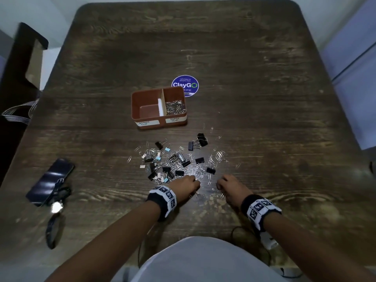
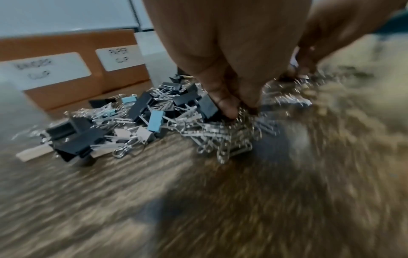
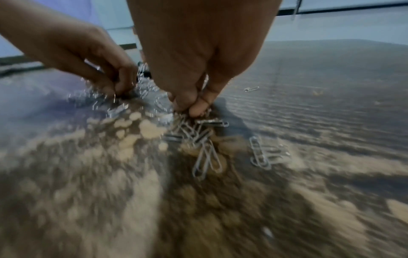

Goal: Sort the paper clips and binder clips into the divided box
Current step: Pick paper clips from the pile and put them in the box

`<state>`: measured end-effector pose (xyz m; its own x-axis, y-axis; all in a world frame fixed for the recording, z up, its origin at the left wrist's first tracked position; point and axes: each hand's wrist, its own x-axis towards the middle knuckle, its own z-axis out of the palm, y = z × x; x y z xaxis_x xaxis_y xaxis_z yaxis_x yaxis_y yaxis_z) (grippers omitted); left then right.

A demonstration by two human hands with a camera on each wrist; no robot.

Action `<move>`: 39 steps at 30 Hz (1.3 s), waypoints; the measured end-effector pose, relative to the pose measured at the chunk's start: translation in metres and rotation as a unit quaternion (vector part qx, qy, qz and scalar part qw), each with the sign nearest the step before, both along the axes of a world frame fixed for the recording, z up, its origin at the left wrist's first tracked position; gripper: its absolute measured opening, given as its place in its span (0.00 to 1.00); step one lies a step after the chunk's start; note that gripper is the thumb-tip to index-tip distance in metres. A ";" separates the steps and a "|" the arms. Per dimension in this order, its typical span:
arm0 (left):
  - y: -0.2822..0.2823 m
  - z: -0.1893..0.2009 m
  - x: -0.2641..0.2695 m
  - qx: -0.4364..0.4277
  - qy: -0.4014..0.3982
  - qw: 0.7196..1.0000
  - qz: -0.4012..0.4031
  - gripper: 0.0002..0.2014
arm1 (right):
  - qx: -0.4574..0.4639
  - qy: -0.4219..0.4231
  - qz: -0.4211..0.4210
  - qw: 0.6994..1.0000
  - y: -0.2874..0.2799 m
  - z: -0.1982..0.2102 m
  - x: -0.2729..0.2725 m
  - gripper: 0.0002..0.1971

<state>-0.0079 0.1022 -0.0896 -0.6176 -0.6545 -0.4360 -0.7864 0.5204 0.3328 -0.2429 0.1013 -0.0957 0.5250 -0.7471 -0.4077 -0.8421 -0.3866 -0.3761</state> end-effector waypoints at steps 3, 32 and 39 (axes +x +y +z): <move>-0.022 0.019 0.004 0.032 0.091 0.988 0.124 0.05 | 0.090 -0.049 -0.054 0.993 -0.015 0.008 0.004 0.13; -0.092 0.069 0.096 -0.010 0.180 0.915 0.362 0.05 | 0.079 -0.159 -0.198 0.964 -0.143 0.058 0.053 0.06; 0.002 0.019 0.052 0.009 0.063 0.990 0.124 0.08 | 0.067 0.039 -0.104 0.992 -0.021 0.012 -0.033 0.09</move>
